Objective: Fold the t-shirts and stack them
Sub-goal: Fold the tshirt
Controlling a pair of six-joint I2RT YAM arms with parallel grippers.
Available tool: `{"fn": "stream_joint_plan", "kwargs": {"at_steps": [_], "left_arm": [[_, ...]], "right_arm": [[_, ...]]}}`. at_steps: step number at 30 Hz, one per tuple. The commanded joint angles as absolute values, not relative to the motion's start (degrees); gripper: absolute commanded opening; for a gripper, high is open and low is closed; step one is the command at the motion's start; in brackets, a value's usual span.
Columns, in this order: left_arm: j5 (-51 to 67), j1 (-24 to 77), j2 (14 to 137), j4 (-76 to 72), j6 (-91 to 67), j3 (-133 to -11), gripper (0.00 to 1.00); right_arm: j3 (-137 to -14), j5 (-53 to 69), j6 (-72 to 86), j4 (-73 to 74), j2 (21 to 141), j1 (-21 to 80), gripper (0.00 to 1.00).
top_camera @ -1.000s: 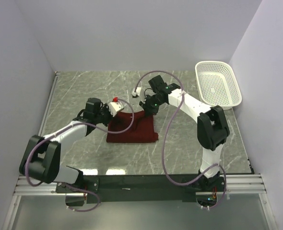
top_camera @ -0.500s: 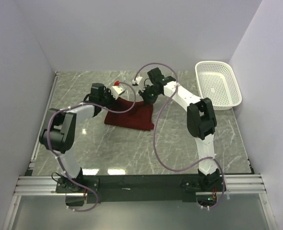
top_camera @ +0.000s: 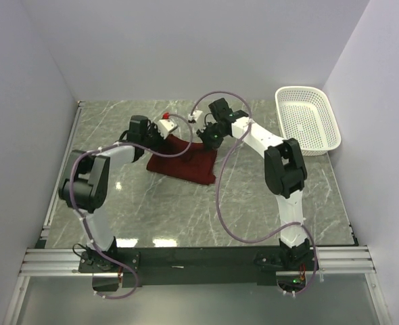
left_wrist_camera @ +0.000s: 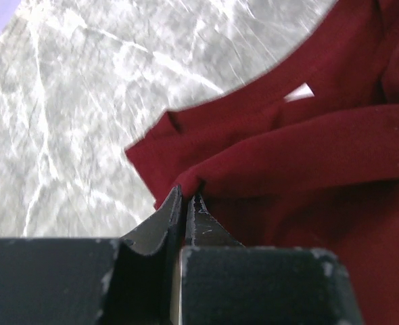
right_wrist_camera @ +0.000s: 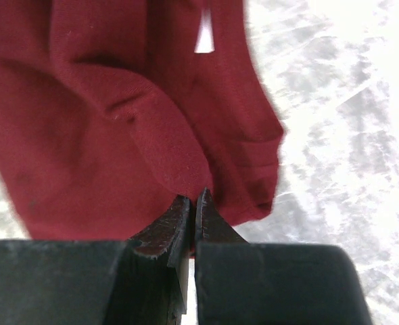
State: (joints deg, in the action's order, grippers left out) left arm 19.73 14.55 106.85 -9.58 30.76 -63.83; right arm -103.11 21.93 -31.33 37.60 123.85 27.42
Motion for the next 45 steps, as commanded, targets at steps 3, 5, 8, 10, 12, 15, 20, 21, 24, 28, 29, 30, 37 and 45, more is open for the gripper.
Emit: {"fn": "stream_joint_plan", "kwargs": {"at_steps": [3, 5, 8, 10, 12, 15, 20, 21, 24, 28, 29, 30, 37, 45], "left_arm": [[20.22, 14.59, 90.55, -11.34, 30.67, -54.59, 0.01], [19.86, 14.76, 82.91, -8.36, 29.98, -50.38, 0.01], [18.99, 16.69, 72.27, -3.62, 29.79, -44.49, 0.01], [17.67, 18.36, 64.39, -0.89, 29.10, -40.88, 0.01], [17.84, 20.91, 59.09, 3.76, 27.52, -38.42, 0.01], [18.11, 25.47, 49.42, 9.55, 24.53, -36.40, 0.01], [18.11, 31.98, 35.96, 16.51, 17.76, -35.68, 0.01], [18.37, 32.43, 34.38, 17.65, 16.97, -36.03, 0.01], [20.12, 32.87, 29.54, 21.09, 15.29, -36.65, 0.01], [23.71, 32.87, 28.82, 24.60, 15.12, -38.40, 0.01], [24.25, 32.87, 29.35, 24.87, 15.29, -38.76, 0.01], [24.69, 32.87, 30.05, 24.96, 15.82, -39.02, 0.01], [9.87, 32.61, 45.68, 11.71, 21.00, -38.40, 0.01], [2.38, 22.77, 61.34, -2.95, 15.04, -39.65, 0.01]], "right_arm": [[-96.25, 31.53, -35.06, 38.93, 111.81, 27.16, 0.00], [-92.84, 34.53, -36.90, 40.50, 107.33, 27.16, 0.00], [-87.30, 39.62, -39.19, 42.36, 100.83, 27.25, 0.00], [-84.22, 43.40, -40.77, 44.02, 96.01, 27.51, 0.00], [-80.17, 45.61, -42.27, 45.70, 92.92, 28.38, 0.00], [-75.51, 48.16, -45.08, 49.47, 87.29, 31.62, 0.00], [-70.58, 49.30, -48.69, 55.28, 79.81, 37.79, 0.00], [-70.32, 49.31, -49.13, 55.98, 79.11, 38.23, 0.00], [-69.79, 48.43, -49.92, 57.30, 76.82, 38.67, 0.00], [-70.84, 47.82, -51.24, 60.20, 76.03, 38.58, 0.00], [-71.01, 47.29, -50.98, 60.03, 75.85, 38.58, 0.00], [-71.02, 46.50, -50.72, 59.59, 75.68, 38.67, 0.00], [-75.13, 38.15, -43.34, 50.02, 86.82, 33.58, 0.00], [-97.28, 36.39, -40.00, 51.06, 110.44, 31.64, 0.00]]}}
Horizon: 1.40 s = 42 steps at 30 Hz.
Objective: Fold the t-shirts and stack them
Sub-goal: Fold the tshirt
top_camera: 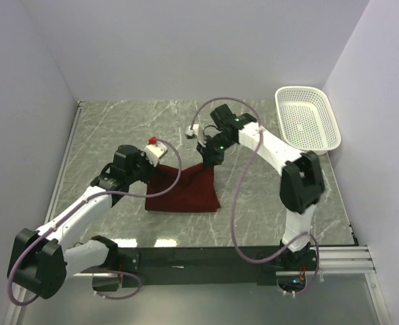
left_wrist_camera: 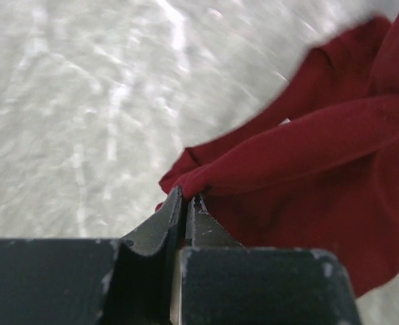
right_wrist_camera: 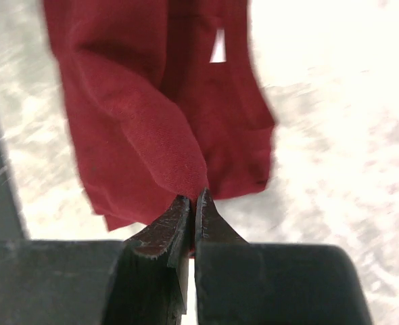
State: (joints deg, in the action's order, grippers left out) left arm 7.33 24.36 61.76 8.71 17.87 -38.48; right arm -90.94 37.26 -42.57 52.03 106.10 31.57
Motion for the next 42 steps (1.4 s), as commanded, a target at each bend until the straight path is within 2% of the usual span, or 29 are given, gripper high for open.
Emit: {"fn": "stream_joint_plan", "kwargs": {"at_steps": [1, 6, 12, 18, 22, 25, 31, 42], "left_arm": [[1.68, 21.55, 61.96, -4.03, 14.07, -39.20, 0.01], [4.12, 19.34, 71.42, -7.73, 14.15, -39.55, 0.01], [5.45, 17.76, 85.05, -12.12, 15.03, -44.64, 0.01], [6.42, 16.88, 93.33, -11.69, 17.49, -50.71, 0.01], [5.72, 16.44, 95.18, -10.55, 17.06, -52.73, 0.01], [3.87, 16.26, 95.01, -10.28, 15.74, -52.82, 0.01], [1.15, 15.91, 95.36, -8.88, 15.47, -53.26, 0.01], [-3.52, 14.77, 96.77, -8.17, 17.58, -54.49, 0.01]], "right_arm": [[-100.08, 35.34, -39.21, 50.37, 112.04, 31.64, 0.00], [-105.64, 31.04, -34.64, 48.78, 120.04, 30.67, 0.00], [-105.55, 26.20, -31.03, 44.39, 122.69, 30.50, 0.00], [-105.30, 25.14, -29.01, 42.89, 123.22, 29.53, 0.00], [-103.10, 23.82, -27.77, 40.00, 122.43, 29.44, 0.08], [-104.84, 23.47, -26.98, 40.08, 123.48, 29.44, 0.10], [-109.51, 22.15, -26.11, 41.48, 126.56, 29.44, 0.10], [-110.83, 19.16, -24.09, 40.17, 129.02, 28.65, 0.08]]}}
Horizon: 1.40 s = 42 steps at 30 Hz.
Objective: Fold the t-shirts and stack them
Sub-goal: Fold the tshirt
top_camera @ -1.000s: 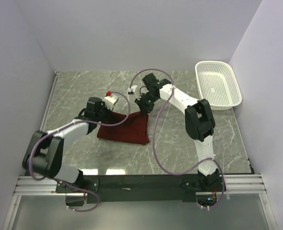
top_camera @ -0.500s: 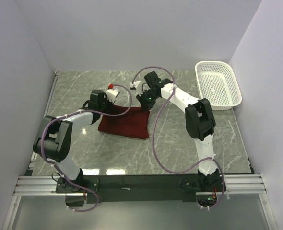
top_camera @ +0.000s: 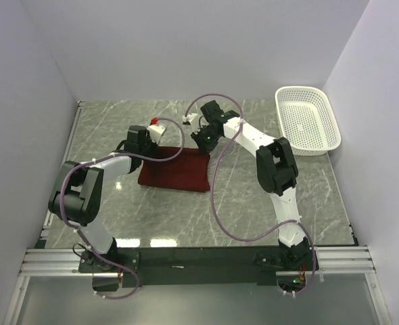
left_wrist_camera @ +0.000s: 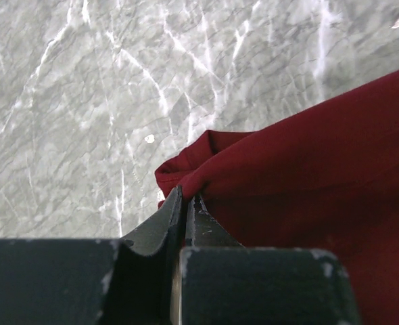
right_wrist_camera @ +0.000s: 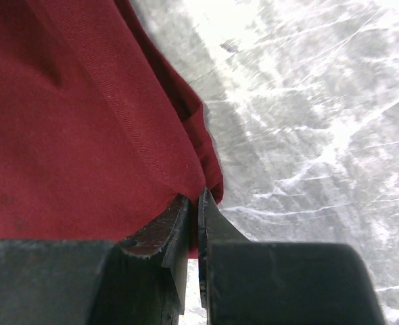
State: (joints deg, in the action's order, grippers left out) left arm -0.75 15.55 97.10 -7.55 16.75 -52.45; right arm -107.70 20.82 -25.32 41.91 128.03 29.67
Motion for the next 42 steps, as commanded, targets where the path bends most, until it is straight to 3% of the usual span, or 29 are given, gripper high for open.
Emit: {"fn": "stream_joint_plan", "kwargs": {"at_steps": [1, 6, 8, 9, 10, 12, 14, 17, 20, 21, 23, 27, 29, 35, 42], "left_arm": [[-3.60, 14.68, 96.77, -8.17, 17.84, -54.58, 0.01], [-3.78, 14.41, 97.65, -7.82, 18.02, -55.46, 0.01], [-3.95, 14.41, 97.91, -7.91, 17.67, -56.51, 0.06], [-5.87, 14.33, 98.17, -8.00, 16.10, -57.12, 0.24], [-7.11, 14.33, 98.35, -7.48, 14.95, -59.04, 0.33], [-9.74, 14.41, 98.79, -6.33, 12.67, -61.34, 0.47], [-11.33, 14.24, 98.62, -5.19, 11.52, -64.06, 0.50], [-16.08, 13.89, 97.13, -4.66, 9.32, -66.53, 0.69], [-14.95, 13.10, 93.45, -3.52, 7.65, -66.71, 0.74], [-14.07, 12.75, 92.30, -2.91, 4.86, -66.53, 0.75], [-6.80, 11.96, 89.23, 2.25, 0.38, -67.06, 0.73], [13.31, 11.60, 87.45, 6.15, -5.00, -65.92, 0.60], [21.13, 11.60, 88.85, 6.07, -7.98, -64.78, 0.49], [29.79, 11.60, 96.04, 4.40, -11.33, -64.69, 0.22], [27.43, 11.25, 103.97, 1.58, -12.66, -65.47, 0.19]], "right_arm": [[-111.09, 19.16, -23.91, 39.99, 129.02, 28.65, 0.08], [-112.59, 16.62, -21.98, 39.03, 129.46, 28.48, 0.14], [-112.94, 13.64, -19.87, 36.92, 129.55, 28.56, 0.40], [-113.03, 9.62, -16.73, 35.78, 129.55, 28.56, 0.51], [-113.55, 7.93, -15.48, 34.81, 129.72, 28.56, 0.57], [-113.30, 3.29, -12.84, 33.06, 129.46, 28.56, 0.62], [-112.68, 0.19, -10.73, 31.47, 128.59, 28.56, 0.63], [-111.10, -5.88, -7.92, 29.10, 126.84, 28.39, 0.63], [-109.07, -0.46, -8.96, 29.00, 124.63, 27.95, 0.59], [-108.64, 3.65, -10.53, 31.18, 124.02, 27.34, 0.51], [-106.10, 22.18, -16.83, 33.82, 121.56, 26.29, 0.35], [-110.18, 40.50, -23.28, 43.98, 123.56, 26.80, 0.24], [-115.29, 43.84, -24.08, 48.15, 128.31, 26.98, 0.19], [-115.49, 40.34, -17.58, 43.95, 130.52, 27.07, 0.16], [-119.18, 40.79, -15.30, 45.88, 135.43, 27.07, 0.15]]}}
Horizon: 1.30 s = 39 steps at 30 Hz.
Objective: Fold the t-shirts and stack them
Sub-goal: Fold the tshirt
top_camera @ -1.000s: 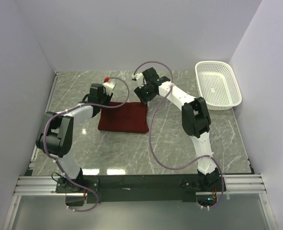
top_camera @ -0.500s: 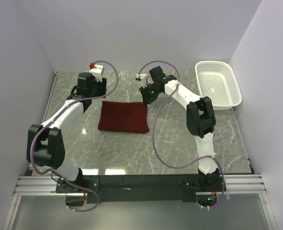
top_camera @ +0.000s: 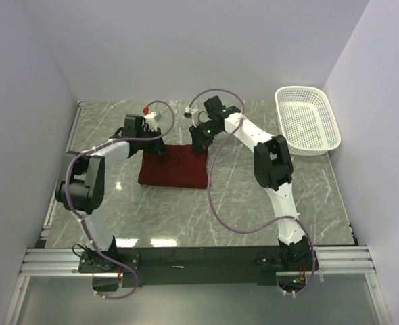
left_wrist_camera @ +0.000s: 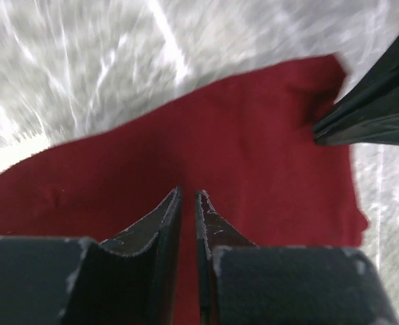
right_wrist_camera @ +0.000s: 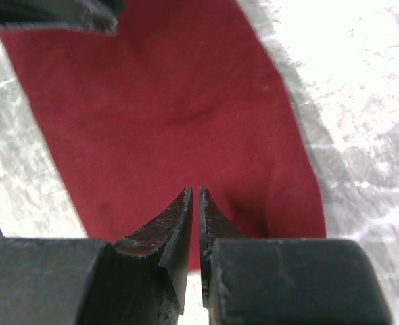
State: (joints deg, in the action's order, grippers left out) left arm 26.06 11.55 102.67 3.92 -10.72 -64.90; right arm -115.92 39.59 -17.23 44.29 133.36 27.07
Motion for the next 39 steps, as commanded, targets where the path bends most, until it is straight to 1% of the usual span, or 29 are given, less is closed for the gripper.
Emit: {"fn": "stream_joint_plan", "kwargs": {"at_steps": [1, 4, 8, 12, 19, 23, 28, 33, 36, 37, 39], "left_arm": [[27.25, 10.99, 104.67, 1.23, -12.74, -65.74, 0.19], [26.37, 10.37, 107.31, 0.35, -13.36, -67.14, 0.19], [24.70, 9.49, 110.65, 0.44, -13.89, -68.64, 0.17], [24.79, 7.48, 112.06, 0.44, -15.46, -69.61, 0.16], [23.82, 5.63, 113.90, 1.75, -17.58, -70.93, 0.15], [23.12, 4.83, 114.08, 1.84, -18.72, -71.02, 0.13], [22.24, 3.69, 114.17, 2.81, -19.16, -71.37, 0.12], [22.59, 2.73, 111.54, 1.85, -19.25, -70.67, 0.13], [22.42, 2.72, 106.98, 2.81, -18.46, -71.54, 0.15], [22.06, 2.72, 103.66, 4.03, -18.20, -71.98, 0.15], [20.84, 2.90, 99.60, 5.27, -17.76, -71.90, 0.20]], "right_arm": [[-119.01, 38.34, -14.07, 45.36, 136.22, 27.07, 0.15], [-119.79, 33.24, -11.43, 44.38, 137.98, 26.98, 0.12], [-119.80, 25.77, -7.83, 42.19, 137.99, 26.28, 0.04], [-119.18, 22.60, -5.89, 40.09, 137.46, 25.05, 0.04], [-119.36, 20.74, -4.57, 39.90, 138.07, 23.55, 0.04], [-118.83, 21.27, -4.13, 39.55, 137.64, 22.50, 0.04], [-119.27, 22.33, -3.96, 39.29, 136.41, 21.10, 0.05], [-119.80, 20.92, -5.01, 40.43, 135.53, 19.60, 0.05], [-117.61, 20.57, -6.50, 40.34, 133.34, 19.34, 0.05], [-116.55, 20.57, -7.46, 39.99, 130.55, 19.25, 0.05], [-111.46, 22.66, -8.52, 37.89, 124.50, 19.34, 0.05]]}}
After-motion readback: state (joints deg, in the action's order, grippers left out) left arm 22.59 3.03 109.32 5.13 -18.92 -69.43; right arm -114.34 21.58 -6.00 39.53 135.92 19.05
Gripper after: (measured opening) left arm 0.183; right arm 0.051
